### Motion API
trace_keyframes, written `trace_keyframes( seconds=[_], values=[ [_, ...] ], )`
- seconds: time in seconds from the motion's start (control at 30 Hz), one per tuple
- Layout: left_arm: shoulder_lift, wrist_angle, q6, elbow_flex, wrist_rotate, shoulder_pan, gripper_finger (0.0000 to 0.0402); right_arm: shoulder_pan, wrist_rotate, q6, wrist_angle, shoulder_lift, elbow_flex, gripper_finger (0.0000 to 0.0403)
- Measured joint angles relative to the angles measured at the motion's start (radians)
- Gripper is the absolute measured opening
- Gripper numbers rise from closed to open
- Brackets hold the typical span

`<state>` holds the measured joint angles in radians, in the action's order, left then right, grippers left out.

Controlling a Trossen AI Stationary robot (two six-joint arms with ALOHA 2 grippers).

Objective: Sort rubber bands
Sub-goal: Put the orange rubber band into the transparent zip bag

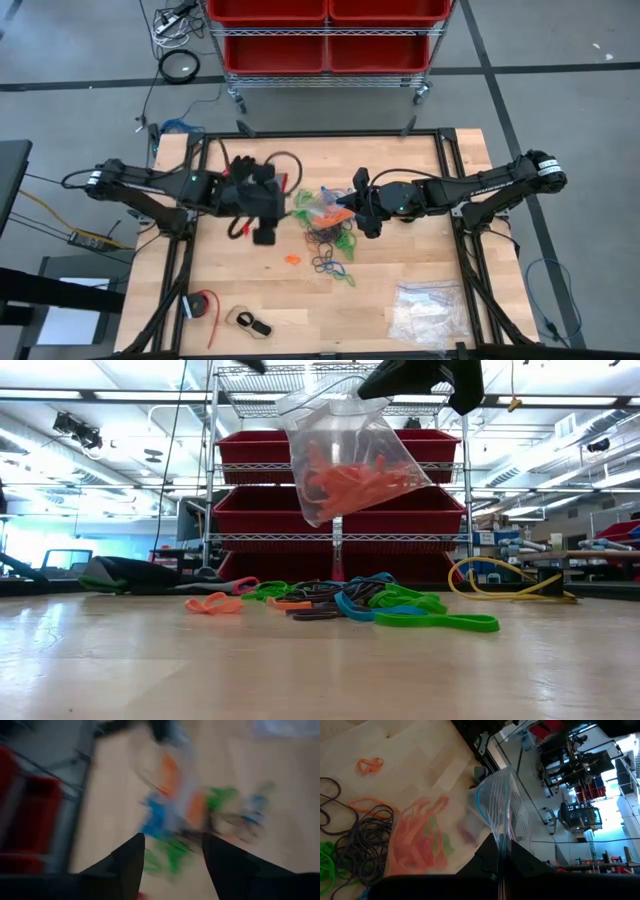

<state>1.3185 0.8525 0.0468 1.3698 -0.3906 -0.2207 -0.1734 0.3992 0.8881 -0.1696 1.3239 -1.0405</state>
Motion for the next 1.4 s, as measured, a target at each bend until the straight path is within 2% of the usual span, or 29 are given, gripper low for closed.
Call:
trace_keyframes(
  seconds=[0.1, 0.23, 0.37, 0.53, 0.7, 0.83, 1.07, 1.13, 1.23, 1.4],
  values=[
    [-0.005, 0.025, -0.083, -0.078, 0.089, -0.044, 0.0202, 0.0, 0.0, 0.002, 0.002, 0.0, 0.0, 0.0],
    [-0.005, -0.07, -0.151, -0.249, 0.119, -0.115, 0.0202, 0.0, 0.0, 0.0, 0.004, 0.0, 0.0, 0.0],
    [-0.003, -0.354, -0.19, -0.484, 0.161, -0.153, 0.0202, 0.0, 0.0, -0.005, 0.005, 0.0, 0.0, 0.0],
    [0.006, -0.801, -0.275, -0.753, 0.229, -0.161, 0.0202, -0.001, 0.0, -0.006, 0.006, 0.0, 0.0, 0.0],
    [0.054, -1.081, -0.297, -0.923, 0.22, -0.16, 0.0202, -0.001, 0.0, -0.008, 0.017, 0.0, 0.0, 0.0],
    [0.148, -1.202, -0.314, -0.972, 0.2, -0.158, 0.0202, -0.001, 0.0, -0.008, 0.019, 0.0, 0.0, 0.0],
    [0.344, -1.433, -0.314, -0.97, 0.167, -0.153, 0.02, -0.001, 0.0, -0.016, 0.022, 0.0, 0.001, 0.0],
    [0.381, -1.475, -0.314, -0.961, 0.15, -0.148, 0.0188, -0.001, -0.001, -0.027, 0.023, 0.0, 0.001, 0.0],
    [0.404, -1.492, -0.311, -0.95, 0.146, -0.144, 0.0144, -0.001, -0.001, -0.032, 0.021, 0.0, 0.001, 0.0],
    [0.393, -1.475, -0.288, -0.949, 0.159, -0.139, 0.0025, -0.001, -0.001, -0.032, 0.018, 0.0, 0.001, 0.0]
  ],
)
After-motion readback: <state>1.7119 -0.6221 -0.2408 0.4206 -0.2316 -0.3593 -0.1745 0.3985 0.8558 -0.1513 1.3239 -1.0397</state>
